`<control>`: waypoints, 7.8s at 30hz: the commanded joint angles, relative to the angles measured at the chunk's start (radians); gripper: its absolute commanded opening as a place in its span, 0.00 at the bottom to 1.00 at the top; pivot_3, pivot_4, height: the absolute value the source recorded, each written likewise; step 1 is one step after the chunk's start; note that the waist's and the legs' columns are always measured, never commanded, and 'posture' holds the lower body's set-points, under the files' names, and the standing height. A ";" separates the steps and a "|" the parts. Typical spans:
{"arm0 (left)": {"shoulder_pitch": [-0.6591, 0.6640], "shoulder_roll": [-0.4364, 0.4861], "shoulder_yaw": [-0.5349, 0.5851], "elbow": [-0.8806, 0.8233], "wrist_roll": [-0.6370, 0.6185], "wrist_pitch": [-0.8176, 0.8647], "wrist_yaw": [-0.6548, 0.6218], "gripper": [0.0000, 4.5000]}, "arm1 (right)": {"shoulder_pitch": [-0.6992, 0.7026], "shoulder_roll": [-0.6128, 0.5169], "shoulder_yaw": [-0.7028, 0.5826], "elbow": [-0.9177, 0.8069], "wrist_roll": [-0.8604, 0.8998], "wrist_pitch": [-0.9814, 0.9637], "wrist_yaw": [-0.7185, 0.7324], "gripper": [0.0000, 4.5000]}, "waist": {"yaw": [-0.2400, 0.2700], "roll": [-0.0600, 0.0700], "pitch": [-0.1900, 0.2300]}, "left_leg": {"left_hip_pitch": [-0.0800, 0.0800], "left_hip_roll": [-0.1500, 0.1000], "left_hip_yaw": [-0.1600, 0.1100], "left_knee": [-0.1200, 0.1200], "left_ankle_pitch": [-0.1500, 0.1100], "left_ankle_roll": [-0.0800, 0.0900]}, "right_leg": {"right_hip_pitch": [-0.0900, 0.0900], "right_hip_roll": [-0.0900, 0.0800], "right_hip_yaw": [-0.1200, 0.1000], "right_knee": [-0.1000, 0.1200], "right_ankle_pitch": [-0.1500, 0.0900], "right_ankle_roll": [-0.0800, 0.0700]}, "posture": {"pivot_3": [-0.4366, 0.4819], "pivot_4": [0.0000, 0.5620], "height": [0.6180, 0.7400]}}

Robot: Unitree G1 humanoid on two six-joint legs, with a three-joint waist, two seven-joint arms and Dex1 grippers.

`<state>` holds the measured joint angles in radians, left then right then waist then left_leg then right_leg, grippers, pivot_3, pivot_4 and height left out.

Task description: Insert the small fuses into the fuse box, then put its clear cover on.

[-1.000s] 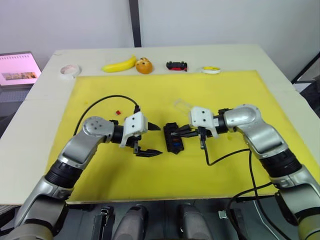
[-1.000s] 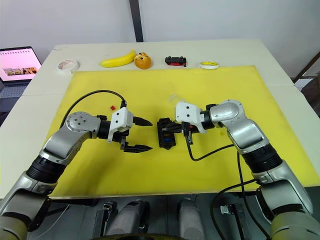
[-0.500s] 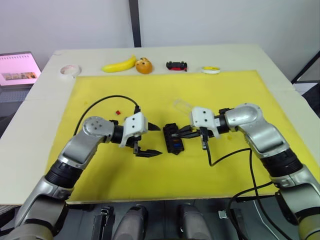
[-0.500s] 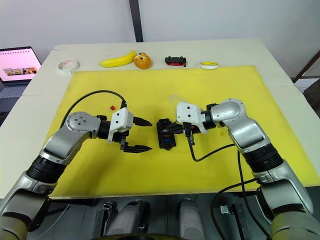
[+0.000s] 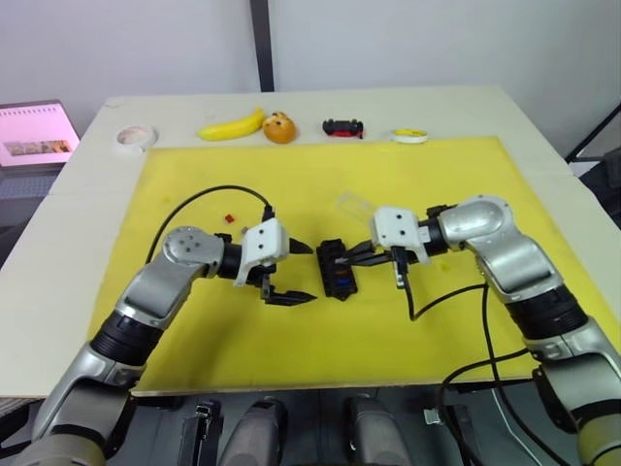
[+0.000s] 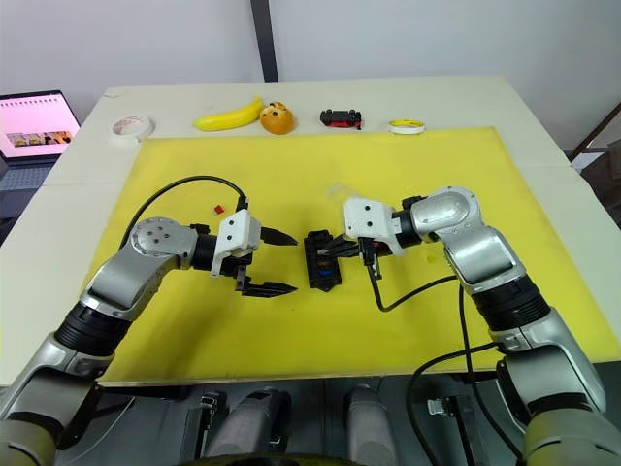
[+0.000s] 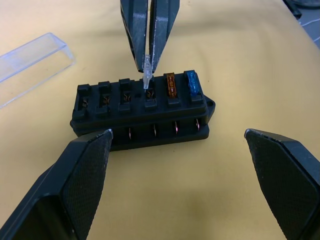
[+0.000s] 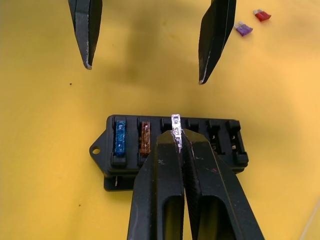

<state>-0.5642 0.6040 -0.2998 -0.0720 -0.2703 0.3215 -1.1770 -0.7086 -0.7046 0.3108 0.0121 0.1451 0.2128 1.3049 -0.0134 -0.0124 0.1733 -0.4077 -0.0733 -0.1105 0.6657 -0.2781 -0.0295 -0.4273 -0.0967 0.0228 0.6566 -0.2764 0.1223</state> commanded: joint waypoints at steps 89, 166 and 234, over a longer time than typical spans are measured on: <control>0.011 -0.007 0.029 -0.064 -0.032 -0.017 -0.045 1.00 | 0.118 0.047 -0.153 -0.183 0.147 0.229 -0.084 0.58 | 0.001 0.000 0.000 | 0.000 -0.001 0.000 0.001 0.000 0.000 | -0.001 -0.001 0.000 0.004 0.000 0.000 | 0.48 0.27 1.00; 0.003 -0.176 0.954 0.319 -0.854 1.284 0.875 1.00 | 0.330 0.100 -0.219 -0.608 0.355 0.550 -0.678 0.99 | 0.001 0.000 -0.002 | 0.015 -0.001 -0.001 -0.003 -0.001 0.001 | 0.014 -0.001 0.000 -0.002 0.000 -0.001 | 0.48 0.27 1.00; -0.076 -0.337 0.835 0.532 -0.615 1.083 0.854 0.70 | 0.339 0.121 -0.192 -0.543 0.228 0.516 -0.681 1.00 | 0.030 0.001 -0.004 | 0.017 -0.004 -0.005 -0.001 -0.001 0.000 | 0.020 -0.002 -0.001 -0.002 0.001 0.000 | 0.48 0.27 1.00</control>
<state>-0.6550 0.2925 0.5680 0.4315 -0.9100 1.4095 -0.3356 -0.3637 -0.5899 0.1473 -0.5207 0.3605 0.7342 0.6243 0.0168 -0.0119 0.1691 -0.3902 -0.0775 -0.1155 0.6642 -0.2792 -0.0291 -0.4075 -0.0990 0.0219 0.6544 -0.2758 0.1220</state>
